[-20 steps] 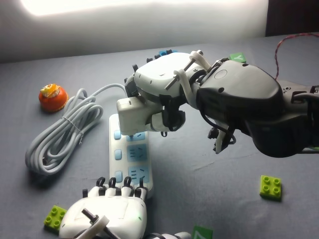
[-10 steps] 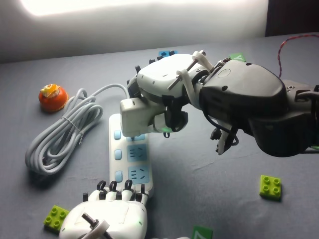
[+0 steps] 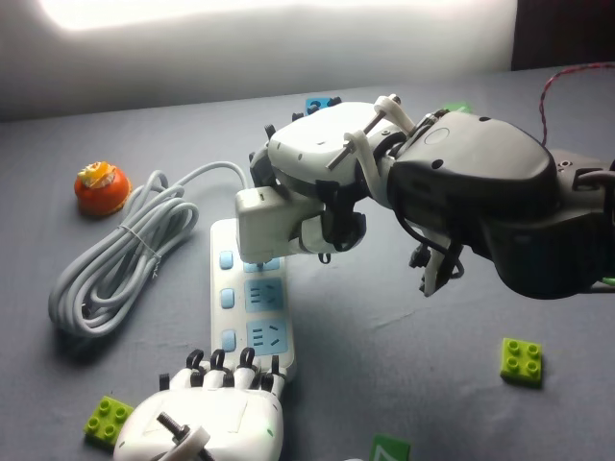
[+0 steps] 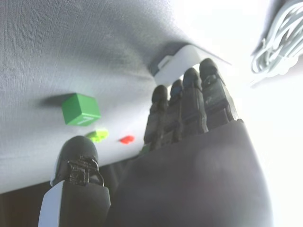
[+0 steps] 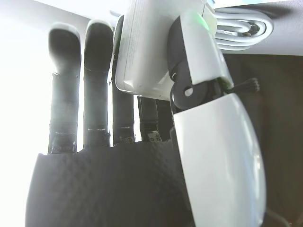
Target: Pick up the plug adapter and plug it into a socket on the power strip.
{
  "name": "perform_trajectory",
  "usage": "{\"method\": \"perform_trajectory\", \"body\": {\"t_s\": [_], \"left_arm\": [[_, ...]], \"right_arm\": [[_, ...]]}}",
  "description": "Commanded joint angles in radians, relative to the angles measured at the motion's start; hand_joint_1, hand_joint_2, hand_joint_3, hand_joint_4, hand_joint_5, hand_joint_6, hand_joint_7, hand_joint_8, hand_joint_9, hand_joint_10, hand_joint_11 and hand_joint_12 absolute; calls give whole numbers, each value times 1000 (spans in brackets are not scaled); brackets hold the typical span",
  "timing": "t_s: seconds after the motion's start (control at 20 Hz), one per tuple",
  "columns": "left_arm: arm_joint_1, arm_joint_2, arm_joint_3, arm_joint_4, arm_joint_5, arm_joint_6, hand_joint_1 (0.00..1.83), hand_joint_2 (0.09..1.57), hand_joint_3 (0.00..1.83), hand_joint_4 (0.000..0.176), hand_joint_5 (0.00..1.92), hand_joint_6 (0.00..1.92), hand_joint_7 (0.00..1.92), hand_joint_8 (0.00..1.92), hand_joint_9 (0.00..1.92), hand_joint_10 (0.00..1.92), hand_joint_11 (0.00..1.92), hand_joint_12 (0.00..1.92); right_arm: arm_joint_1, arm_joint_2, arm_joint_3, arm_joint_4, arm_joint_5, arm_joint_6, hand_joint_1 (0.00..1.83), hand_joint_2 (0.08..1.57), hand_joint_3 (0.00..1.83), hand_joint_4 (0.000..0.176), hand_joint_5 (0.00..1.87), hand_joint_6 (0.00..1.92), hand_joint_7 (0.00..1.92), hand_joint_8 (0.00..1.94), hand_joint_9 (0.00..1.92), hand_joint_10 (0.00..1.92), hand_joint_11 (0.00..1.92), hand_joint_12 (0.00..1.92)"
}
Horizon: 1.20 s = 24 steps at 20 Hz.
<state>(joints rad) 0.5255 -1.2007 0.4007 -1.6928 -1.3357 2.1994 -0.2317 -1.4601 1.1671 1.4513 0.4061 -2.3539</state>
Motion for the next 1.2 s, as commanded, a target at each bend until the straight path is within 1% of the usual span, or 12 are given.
{"method": "perform_trajectory", "body": {"t_s": [0.0,0.2,0.3,0.4,0.55,0.6,0.7,0.95,1.0,1.05,1.1,1.15], "left_arm": [[-6,-2,-3,58,-36,1,17,1234,3,0,62,1,32,1,24,1,0,121],[-11,-2,-1,58,-35,1,12,1222,2,0,76,1,54,3,40,4,0,150],[-17,-2,2,58,-31,1,0,1229,2,0,43,2,13,4,5,0,0,44],[-24,-2,4,58,-28,4,12,1225,0,0,56,7,26,9,13,4,9,34],[-34,-2,6,58,-26,9,0,1226,0,0,42,0,9,2,0,0,0,6],[-37,-2,6,58,-22,9,12,1224,0,0,56,5,24,8,5,2,12,7],[-42,-2,7,58,-21,11,11,1222,0,0,67,7,39,9,18,6,24,12],[-50,-8,28,57,1,18,28,1219,0,0,75,6,46,7,19,3,26,16],[-53,-10,38,57,11,25,5,1218,0,0,78,6,50,7,26,5,35,21],[-53,-12,43,57,15,25,0,1222,0,0,58,1,33,1,11,0,16,13],[-54,-15,50,57,20,25,0,1223,0,0,56,1,26,0,3,0,10,11],[-55,-17,57,57,27,25,0,1223,0,0,54,0,21,0,0,0,4,9]], "right_arm": [[19,4,1,-40,22,2,1207,1216,1,0,743,1163,858,1413,721,1377,643,1671],[23,-7,10,-40,21,-3,1219,1201,0,0,795,1079,864,1413,746,1369,676,1652],[23,-11,10,-40,22,-9,1217,1205,0,0,800,1072,845,1442,725,1387,649,1674],[21,-15,10,-40,22,-14,1206,1223,0,0,760,1126,822,1482,695,1425,629,1695],[20,-19,10,-39,21,-24,1215,1211,0,0,804,1059,828,1474,713,1404,655,1665],[19,-20,10,-39,23,-29,1205,1240,4,0,711,1143,813,1518,721,1418,648,1671],[19,-20,10,-35,30,-30,1205,1249,0,0,664,1166,826,1499,739,1399,671,1655],[22,-14,10,-32,35,-31,1215,1225,0,0,746,1126,832,1481,710,1423,665,1681],[22,-13,11,-32,34,-31,1187,1259,11,0,673,1369,733,1461,721,1434,678,1674],[22,-14,12,-32,34,-31,1177,1297,4,0,543,1350,760,1554,707,1452,665,1692],[22,-15,13,-32,34,-31,1195,1268,0,0,638,1233,794,1539,678,1441,653,1690],[23,-17,14,-32,34,-31,1194,1266,0,0,647,1222,787,1558,666,1437,635,1694]]}}
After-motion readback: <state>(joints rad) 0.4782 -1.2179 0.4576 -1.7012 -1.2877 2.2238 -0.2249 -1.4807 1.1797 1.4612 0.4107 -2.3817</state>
